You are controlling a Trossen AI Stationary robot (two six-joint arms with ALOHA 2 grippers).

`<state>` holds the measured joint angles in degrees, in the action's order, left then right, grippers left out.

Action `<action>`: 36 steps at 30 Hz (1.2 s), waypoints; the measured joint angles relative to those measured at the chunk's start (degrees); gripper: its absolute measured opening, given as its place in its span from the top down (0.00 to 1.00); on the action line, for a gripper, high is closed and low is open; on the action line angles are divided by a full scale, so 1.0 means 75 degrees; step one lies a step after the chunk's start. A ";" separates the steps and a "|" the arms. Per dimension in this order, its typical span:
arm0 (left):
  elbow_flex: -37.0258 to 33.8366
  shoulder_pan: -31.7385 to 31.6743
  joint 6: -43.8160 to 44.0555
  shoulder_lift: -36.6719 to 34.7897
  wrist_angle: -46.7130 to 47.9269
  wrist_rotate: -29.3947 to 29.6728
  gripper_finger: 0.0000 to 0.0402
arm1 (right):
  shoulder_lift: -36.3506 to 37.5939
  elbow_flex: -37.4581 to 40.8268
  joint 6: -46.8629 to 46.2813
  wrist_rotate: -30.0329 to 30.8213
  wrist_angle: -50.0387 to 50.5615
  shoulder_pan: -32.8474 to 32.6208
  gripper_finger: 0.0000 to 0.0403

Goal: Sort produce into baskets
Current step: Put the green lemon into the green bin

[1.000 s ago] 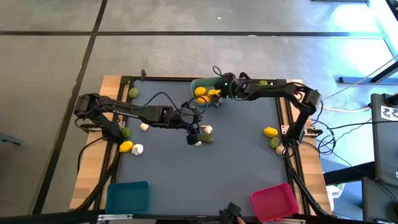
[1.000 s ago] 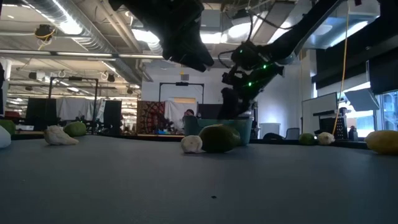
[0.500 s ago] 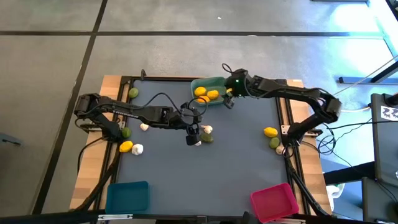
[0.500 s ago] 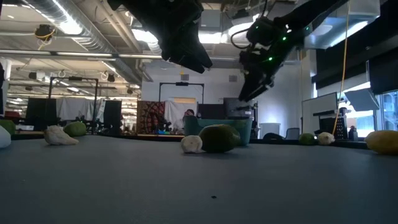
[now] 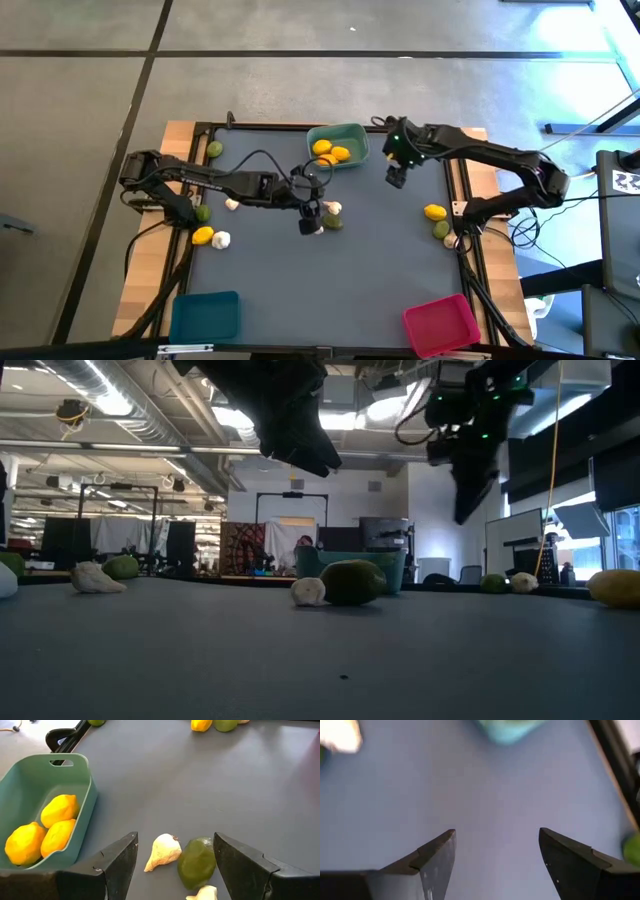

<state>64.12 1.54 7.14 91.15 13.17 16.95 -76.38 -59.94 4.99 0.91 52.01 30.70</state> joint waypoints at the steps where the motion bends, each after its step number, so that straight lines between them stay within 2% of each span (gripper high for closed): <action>1: 0.0000 0.0019 0.0000 0.0000 0.0000 0.0000 0.37 | 0.0050 0.0000 -0.0005 0.0000 0.0248 0.0000 0.30; 16: 0.0000 0.0050 0.0017 0.0000 0.0026 0.0000 0.37 | 0.0524 0.0003 -0.0793 0.0111 0.2463 -0.0131 0.30; 19: 0.0000 0.0050 0.0039 0.0000 0.0099 0.0000 0.37 | 0.0524 0.0003 -0.0985 0.0333 0.2657 -0.0385 0.30; 29: 0.0000 0.0150 0.0149 0.0000 0.0170 0.0000 0.37 | 0.0522 0.0003 -0.1817 0.0350 0.3123 -0.1439 0.30; 36: 0.0000 0.0202 0.0146 0.0000 0.0172 0.0000 0.37 | 0.0521 0.0055 -0.2326 0.0819 0.3398 -0.2066 0.30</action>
<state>64.12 3.05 8.23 91.15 14.46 16.95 -72.47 -59.53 -12.45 7.05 77.49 15.20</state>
